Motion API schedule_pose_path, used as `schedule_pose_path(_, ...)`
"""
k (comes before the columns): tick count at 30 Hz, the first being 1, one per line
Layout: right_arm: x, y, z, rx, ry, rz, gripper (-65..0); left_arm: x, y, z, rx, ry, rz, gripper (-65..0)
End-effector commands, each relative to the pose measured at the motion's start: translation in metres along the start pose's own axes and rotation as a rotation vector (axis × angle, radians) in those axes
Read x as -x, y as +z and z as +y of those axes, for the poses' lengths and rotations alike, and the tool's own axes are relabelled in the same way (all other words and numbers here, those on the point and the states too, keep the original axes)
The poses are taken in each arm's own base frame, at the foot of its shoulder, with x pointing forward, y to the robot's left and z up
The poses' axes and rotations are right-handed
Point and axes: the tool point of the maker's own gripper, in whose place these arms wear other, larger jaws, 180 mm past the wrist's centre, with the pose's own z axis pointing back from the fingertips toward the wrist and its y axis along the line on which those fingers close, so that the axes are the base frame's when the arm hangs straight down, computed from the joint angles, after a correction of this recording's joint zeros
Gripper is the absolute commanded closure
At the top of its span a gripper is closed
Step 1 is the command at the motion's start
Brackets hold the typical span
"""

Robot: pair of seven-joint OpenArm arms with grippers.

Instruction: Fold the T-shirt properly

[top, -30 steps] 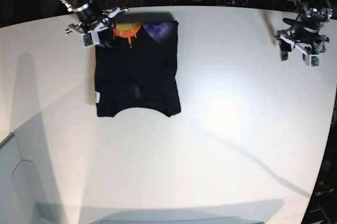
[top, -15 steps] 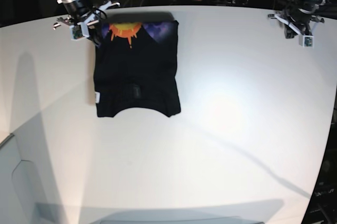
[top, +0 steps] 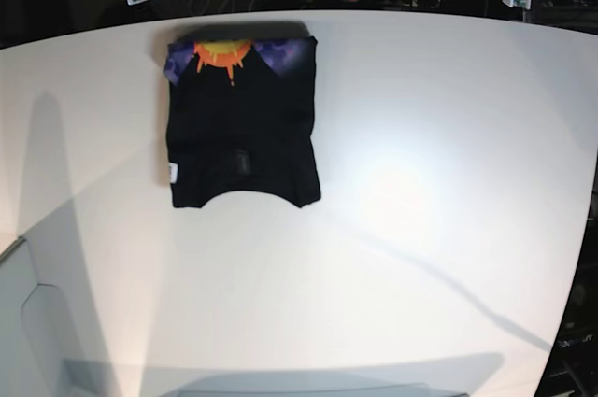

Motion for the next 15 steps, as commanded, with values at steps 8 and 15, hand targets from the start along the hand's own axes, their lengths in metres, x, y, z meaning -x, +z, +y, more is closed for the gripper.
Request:
schedule_pose_path(8,0.057,-0.006,-0.019,0.018,-0.09,0.107,0.0,0.103,-0.035,0.011,0.002,0.179,0.244,0.0)
schedule_pose_path(15,0.119,-0.044,-0.027,-0.032,-0.204,0.236,0.0,0.142,-0.1,-0.014,0.046,0.311,0.205,0.0)
